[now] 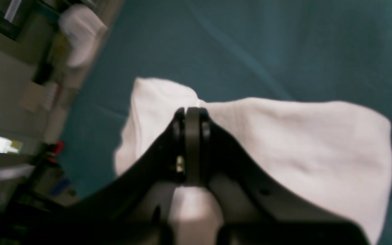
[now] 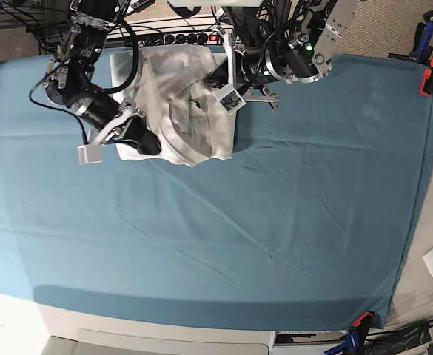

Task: Fold the T-shirt properly
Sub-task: 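Grasp the stack corner with the right gripper and pull it flat, then release the corner with the right gripper and lift the left gripper off the stack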

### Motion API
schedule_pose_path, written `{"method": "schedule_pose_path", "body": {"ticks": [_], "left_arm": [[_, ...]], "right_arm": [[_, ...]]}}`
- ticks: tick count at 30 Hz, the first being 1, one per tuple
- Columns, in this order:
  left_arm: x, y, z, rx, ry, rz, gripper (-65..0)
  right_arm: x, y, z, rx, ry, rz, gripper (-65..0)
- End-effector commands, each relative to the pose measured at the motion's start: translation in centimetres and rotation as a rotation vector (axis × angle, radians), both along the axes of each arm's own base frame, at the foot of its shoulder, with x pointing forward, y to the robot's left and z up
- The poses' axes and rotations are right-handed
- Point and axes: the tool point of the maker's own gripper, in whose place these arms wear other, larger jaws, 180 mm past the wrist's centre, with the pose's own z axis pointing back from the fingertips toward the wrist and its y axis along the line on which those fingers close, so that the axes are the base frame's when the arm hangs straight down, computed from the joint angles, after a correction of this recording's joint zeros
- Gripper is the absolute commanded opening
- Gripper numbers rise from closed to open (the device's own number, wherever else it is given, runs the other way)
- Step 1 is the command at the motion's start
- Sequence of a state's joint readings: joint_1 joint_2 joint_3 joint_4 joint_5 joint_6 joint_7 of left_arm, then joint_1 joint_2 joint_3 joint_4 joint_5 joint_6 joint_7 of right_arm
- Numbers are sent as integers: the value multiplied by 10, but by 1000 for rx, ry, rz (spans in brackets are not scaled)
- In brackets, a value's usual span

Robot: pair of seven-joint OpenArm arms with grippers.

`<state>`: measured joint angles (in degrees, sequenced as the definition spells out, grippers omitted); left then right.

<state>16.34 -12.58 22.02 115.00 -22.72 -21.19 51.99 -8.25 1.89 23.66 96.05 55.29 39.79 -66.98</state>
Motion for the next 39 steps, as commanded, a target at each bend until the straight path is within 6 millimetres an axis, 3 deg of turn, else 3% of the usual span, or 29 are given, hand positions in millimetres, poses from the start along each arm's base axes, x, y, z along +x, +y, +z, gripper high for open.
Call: {"method": "schedule_pose_path", "body": {"ticks": [1, 8, 19, 25, 26, 29, 31, 35, 39], "left_arm": [[3, -4, 10, -34, -21, 1, -650], [15, 12, -2, 66, -38, 84, -650], [17, 16, -5, 91, -46, 92, -650], [18, 17, -5, 97, -49, 92, -650], [18, 17, -5, 97, -49, 93, -650], [17, 17, -5, 97, -50, 92, -650], [17, 17, -5, 97, -50, 92, -650], [18, 17, -5, 97, -50, 92, -552], [17, 17, -5, 96, -50, 92, -507]], "right_arm": [[6, -4, 7, -30, -35, -7, -650], [10, -33, -16, -199, 31, -110, -650], [11, -33, -15, -193, 23, -115, -650], [18, -24, 3, -89, -32, -115, -650], [20, -24, 5, -89, -39, -112, -643], [26, -24, 11, -89, -57, -113, -494], [31, -26, 15, -87, -71, -120, -441], [40, -47, 31, -66, -104, -180, -433], [42, -90, 44, -71, -138, -312, -434]]}}
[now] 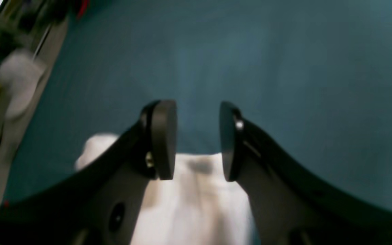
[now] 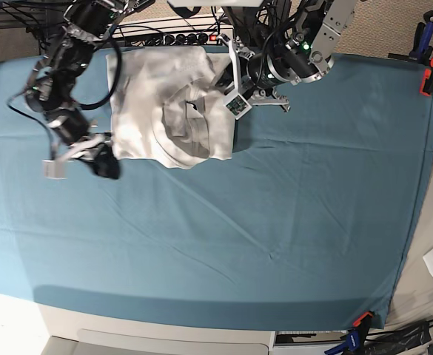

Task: Fold the T-shirt properly
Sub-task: 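Release the corner with the right gripper and lift the left gripper off the stack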

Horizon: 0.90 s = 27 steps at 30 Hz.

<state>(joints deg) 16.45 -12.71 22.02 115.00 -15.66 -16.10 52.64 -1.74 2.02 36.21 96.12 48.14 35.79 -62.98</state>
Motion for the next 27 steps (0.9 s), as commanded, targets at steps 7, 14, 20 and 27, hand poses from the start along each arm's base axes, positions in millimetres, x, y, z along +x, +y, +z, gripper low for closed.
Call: {"method": "schedule_pose_path", "body": {"ticks": [7, 14, 20, 27], "left_arm": [[4, -4, 10, -31, -29, -3, -507], [4, -4, 10, -31, -29, -2, -507], [4, -4, 10, -31, -29, -2, -507], [4, -4, 10, -31, -30, -3, -507]], "right_arm": [[-4, -49, 4, -23, 19, -87, -434], [-11, -46, -33, 164, 109, -87, -434], [-14, -34, -36, 250, 100, -41, -434], [-12, -16, -36, 256, 107, 31, -434]]}}
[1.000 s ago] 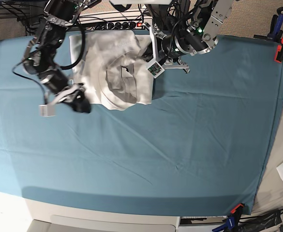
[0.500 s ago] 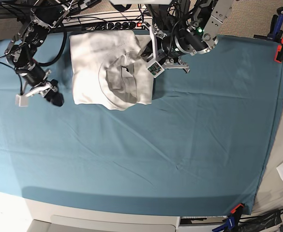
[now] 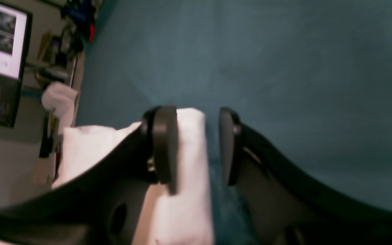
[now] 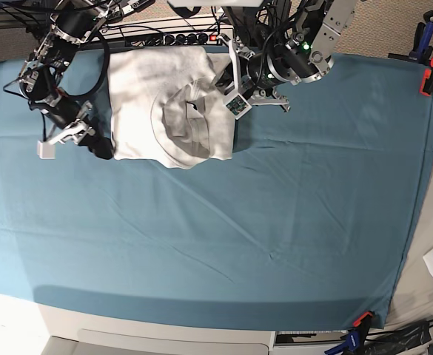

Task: Fold the T-shirt properly
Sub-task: 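Release the corner with the right gripper and lift the left gripper off the stack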

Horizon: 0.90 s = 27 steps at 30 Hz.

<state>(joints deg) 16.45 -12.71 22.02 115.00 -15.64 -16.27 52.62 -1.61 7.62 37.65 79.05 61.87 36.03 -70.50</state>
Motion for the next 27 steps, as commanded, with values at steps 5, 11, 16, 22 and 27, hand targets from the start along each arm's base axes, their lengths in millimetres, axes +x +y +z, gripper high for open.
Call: {"method": "schedule_pose_path", "body": {"ticks": [5, 11, 16, 22, 27], "left_arm": [[4, -4, 10, -31, -28, 0, -507], [4, -4, 10, -31, -28, 0, -507], [4, -4, 10, -31, -29, 0, -507], [13, 10, 4, 30, -40, 50, -403], [26, 43, -5, 110, -20, 171, -361]], "right_arm": [[11, 16, 8, -24, -32, 69, -434], [12, 23, 7, -23, -31, 91, -434], [13, 22, 7, -28, -33, 85, -435], [12, 20, 2, -55, -17, 83, -591], [12, 18, 1, -66, -16, 77, -614]]}}
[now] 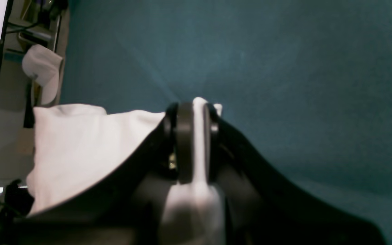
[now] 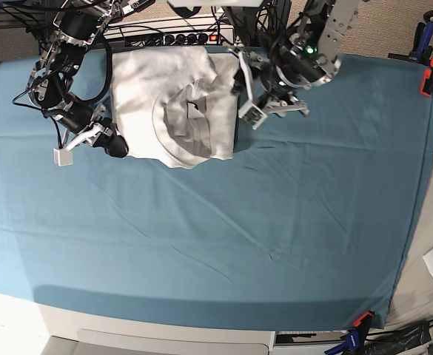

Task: Fold the T-shirt properly
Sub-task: 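Release the corner with the right gripper and lift the left gripper off the stack, then lower the left gripper to the stack's side edge and pinch it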

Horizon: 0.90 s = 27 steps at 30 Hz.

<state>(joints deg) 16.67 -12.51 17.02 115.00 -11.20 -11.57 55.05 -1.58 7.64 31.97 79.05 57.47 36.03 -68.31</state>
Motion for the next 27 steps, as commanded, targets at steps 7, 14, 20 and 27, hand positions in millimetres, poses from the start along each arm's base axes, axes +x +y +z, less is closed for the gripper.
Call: {"method": "schedule_pose_path", "body": {"ticks": [7, 14, 20, 27], "left_arm": [[-16, 11, 8, -225, 144, 103, -362], [-36, 13, 10, -332, 225, 118, -362], [-57, 10, 3, -345, 283, 129, -362], [-58, 9, 4, -362, 278, 140, -363]], "right_arm": [[10, -5, 14, -10, -54, -4, -614], [10, -5, 14, -10, -55, -4, -614], [10, -5, 14, -10, -56, -5, -614], [11, -6, 15, -9, -64, -12, -614]]}}
